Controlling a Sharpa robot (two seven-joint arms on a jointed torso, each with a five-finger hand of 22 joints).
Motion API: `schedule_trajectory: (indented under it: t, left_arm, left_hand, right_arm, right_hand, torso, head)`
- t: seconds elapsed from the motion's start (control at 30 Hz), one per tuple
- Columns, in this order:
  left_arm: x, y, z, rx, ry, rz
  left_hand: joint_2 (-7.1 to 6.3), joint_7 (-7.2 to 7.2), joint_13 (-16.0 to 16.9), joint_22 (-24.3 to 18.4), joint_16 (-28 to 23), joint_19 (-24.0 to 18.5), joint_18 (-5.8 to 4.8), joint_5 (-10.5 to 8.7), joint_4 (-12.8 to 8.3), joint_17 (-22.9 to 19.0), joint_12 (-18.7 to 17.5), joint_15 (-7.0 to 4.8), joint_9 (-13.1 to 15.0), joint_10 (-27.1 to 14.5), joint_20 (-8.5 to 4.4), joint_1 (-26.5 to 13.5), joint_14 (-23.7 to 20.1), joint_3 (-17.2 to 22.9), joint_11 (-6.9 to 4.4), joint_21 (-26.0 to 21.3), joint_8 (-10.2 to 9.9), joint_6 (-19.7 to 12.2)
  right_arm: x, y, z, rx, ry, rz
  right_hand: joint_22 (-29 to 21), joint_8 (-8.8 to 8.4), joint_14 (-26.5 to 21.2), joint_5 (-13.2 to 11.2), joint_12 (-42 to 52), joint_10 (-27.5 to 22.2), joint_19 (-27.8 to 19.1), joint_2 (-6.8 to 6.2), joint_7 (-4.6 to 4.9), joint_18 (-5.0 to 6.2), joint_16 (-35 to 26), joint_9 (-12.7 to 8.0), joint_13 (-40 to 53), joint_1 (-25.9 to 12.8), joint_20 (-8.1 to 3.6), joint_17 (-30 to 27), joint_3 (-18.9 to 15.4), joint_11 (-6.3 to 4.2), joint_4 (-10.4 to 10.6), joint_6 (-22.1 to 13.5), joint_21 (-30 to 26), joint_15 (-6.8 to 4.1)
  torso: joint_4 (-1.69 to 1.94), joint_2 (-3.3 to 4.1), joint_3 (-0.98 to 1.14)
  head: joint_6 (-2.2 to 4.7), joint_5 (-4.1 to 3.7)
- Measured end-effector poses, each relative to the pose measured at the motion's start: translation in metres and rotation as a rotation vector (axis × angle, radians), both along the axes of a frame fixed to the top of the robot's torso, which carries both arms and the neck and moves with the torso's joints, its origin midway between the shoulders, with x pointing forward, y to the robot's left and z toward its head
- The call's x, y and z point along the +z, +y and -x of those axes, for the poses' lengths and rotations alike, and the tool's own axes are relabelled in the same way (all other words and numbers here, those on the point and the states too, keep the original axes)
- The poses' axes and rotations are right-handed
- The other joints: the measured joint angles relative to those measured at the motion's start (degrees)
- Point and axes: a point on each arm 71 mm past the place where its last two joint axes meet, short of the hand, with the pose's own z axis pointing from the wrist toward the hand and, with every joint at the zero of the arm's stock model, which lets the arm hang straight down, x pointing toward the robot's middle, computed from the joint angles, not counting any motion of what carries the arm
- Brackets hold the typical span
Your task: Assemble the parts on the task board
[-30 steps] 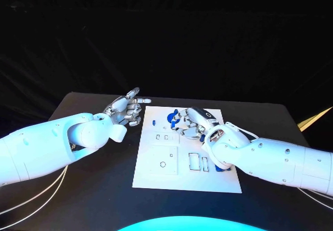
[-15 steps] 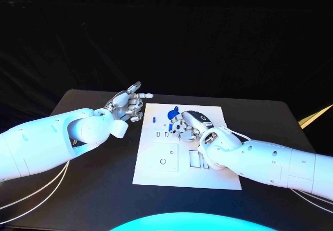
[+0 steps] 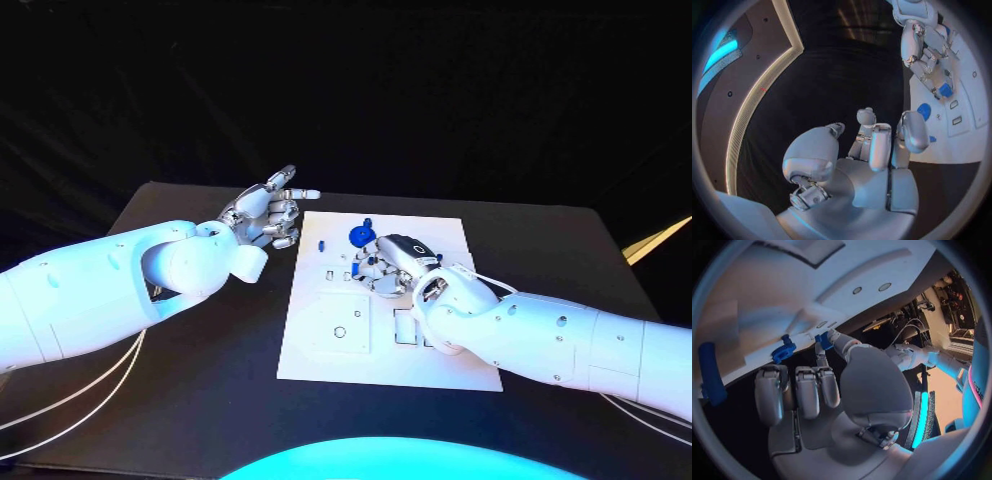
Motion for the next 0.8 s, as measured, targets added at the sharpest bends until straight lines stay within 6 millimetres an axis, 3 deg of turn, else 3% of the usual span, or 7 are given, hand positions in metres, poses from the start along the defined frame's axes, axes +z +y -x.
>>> schedule_trajectory:
  t: [0.8]
  left_arm:
    - [0.0008, -0.0004, 0.0009, -0.01, -0.001, 0.005]
  left_hand:
    - [0.07, 0.0, 0.0, -0.3, 0.0, 0.0, 0.0, 0.0, 0.0, 0.0, 0.0, 0.0, 0.0, 0.0, 0.01, 0.4, 0.0, 0.0, 0.0, 0.0, 0.0, 0.0]
  right_arm:
    - [-0.0074, 0.0006, -0.0011, -0.013, 0.02, 0.049]
  right_hand:
    - [0.0, 0.0, 0.0, 0.0, 0.0, 0.0, 0.0, 0.0, 0.0, 0.0, 0.0, 0.0, 0.0, 0.0, 0.0, 0.0, 0.0, 0.0, 0.0, 0.0, 0.0, 0.0]
  torso:
    - [-0.02, -0.01, 0.01]
  head:
    - [-0.38, 0.01]
